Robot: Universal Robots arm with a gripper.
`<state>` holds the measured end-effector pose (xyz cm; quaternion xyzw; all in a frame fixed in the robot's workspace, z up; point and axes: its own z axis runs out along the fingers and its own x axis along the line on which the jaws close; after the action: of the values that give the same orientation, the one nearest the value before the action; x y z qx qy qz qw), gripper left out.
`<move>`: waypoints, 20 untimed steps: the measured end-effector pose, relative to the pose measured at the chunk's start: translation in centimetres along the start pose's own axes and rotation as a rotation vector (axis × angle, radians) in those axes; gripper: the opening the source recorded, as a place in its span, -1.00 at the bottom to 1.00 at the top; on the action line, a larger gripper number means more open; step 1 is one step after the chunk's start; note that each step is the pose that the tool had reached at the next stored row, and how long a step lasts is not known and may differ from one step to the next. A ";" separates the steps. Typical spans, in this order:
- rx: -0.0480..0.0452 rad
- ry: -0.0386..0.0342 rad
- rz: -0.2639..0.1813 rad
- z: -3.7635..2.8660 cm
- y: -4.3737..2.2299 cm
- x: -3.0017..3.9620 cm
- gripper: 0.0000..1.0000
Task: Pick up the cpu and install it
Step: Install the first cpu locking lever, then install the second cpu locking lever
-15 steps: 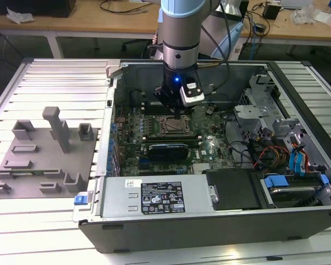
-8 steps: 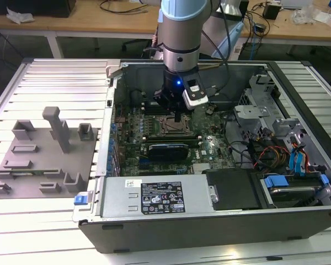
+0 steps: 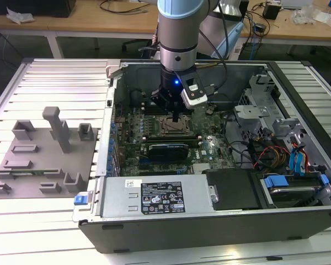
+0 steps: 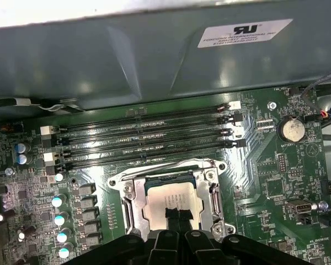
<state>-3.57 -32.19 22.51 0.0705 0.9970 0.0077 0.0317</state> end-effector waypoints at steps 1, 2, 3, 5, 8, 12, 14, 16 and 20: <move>0.0000 0.0000 0.000 0.00 0.00 0.00 -0.79; 0.0001 0.0000 0.000 -0.02 0.00 0.00 -0.79; 0.0006 0.0003 0.000 -0.10 -0.01 0.00 -0.79; 0.0000 0.0000 0.000 -0.32 0.01 -0.02 -0.79; 0.0000 -0.0001 0.000 -0.90 0.02 -0.06 -0.79; -0.0002 -0.0001 0.000 -1.26 0.03 -0.08 -0.79; -0.0001 -0.0001 0.000 -1.29 0.03 -0.08 -0.79; 0.0000 0.0000 0.000 -1.32 0.03 -0.08 -0.79; 0.0000 0.0000 0.000 -1.33 0.03 -0.08 -0.79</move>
<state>-3.57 -32.19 23.85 0.0705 0.9970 0.0077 0.0317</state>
